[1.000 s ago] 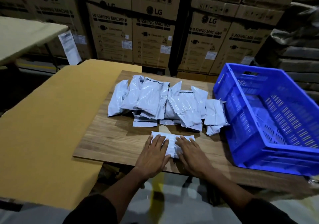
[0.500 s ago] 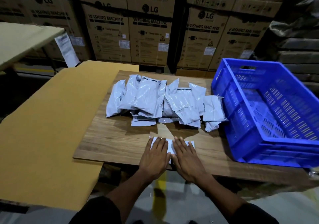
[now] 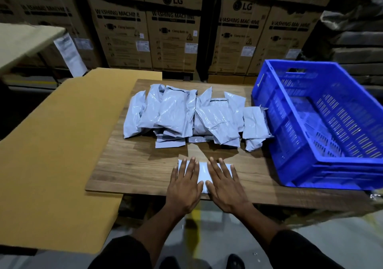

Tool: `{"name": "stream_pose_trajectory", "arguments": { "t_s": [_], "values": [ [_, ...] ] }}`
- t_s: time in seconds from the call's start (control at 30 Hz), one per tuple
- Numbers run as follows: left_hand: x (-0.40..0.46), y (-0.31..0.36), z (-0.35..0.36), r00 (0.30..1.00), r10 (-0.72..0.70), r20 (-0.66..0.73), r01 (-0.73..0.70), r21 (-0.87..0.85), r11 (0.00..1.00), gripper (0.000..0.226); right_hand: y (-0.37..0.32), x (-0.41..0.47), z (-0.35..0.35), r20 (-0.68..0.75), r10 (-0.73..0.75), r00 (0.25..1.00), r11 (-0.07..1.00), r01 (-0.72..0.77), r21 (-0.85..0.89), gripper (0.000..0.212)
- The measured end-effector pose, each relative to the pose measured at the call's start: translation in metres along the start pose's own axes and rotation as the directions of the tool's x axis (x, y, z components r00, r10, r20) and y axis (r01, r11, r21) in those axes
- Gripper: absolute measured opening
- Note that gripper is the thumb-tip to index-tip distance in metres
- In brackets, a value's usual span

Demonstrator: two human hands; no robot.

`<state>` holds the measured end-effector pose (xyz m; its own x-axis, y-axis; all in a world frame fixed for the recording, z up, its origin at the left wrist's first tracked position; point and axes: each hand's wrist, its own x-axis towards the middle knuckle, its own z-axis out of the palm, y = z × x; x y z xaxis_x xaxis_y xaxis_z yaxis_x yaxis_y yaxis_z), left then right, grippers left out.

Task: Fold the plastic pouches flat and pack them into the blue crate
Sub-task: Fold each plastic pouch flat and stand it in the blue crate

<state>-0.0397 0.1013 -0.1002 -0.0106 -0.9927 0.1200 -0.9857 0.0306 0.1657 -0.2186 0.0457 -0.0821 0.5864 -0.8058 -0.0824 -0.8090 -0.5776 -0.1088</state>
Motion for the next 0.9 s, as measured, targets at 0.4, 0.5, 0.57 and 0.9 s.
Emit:
{"name": "stream_pose_trajectory", "arguments": {
  "t_s": [0.4,0.5,0.57,0.9],
  "values": [
    [-0.004,-0.004,0.005,0.998,0.049,0.026,-0.049,-0.006,0.999,0.066,-0.001,-0.004,0.001,0.014,-0.010,1.000,1.000,0.010,-0.016,0.067],
    [-0.003,-0.003,0.005,0.999,0.045,0.023,-0.045,-0.016,0.999,0.066,0.001,-0.003,0.000,0.035,-0.011,0.999,1.000,0.012,-0.015,0.068],
    [0.000,-0.004,0.004,0.999,0.039,0.029,-0.039,-0.022,0.999,0.066,0.001,-0.001,-0.002,0.039,-0.014,0.999,1.000,0.015,-0.013,0.068],
    [-0.003,-0.001,0.006,0.999,0.011,0.039,-0.008,-0.061,0.998,0.066,0.004,-0.001,0.002,0.011,-0.034,0.999,0.999,0.034,-0.012,0.070]
  ]
}}
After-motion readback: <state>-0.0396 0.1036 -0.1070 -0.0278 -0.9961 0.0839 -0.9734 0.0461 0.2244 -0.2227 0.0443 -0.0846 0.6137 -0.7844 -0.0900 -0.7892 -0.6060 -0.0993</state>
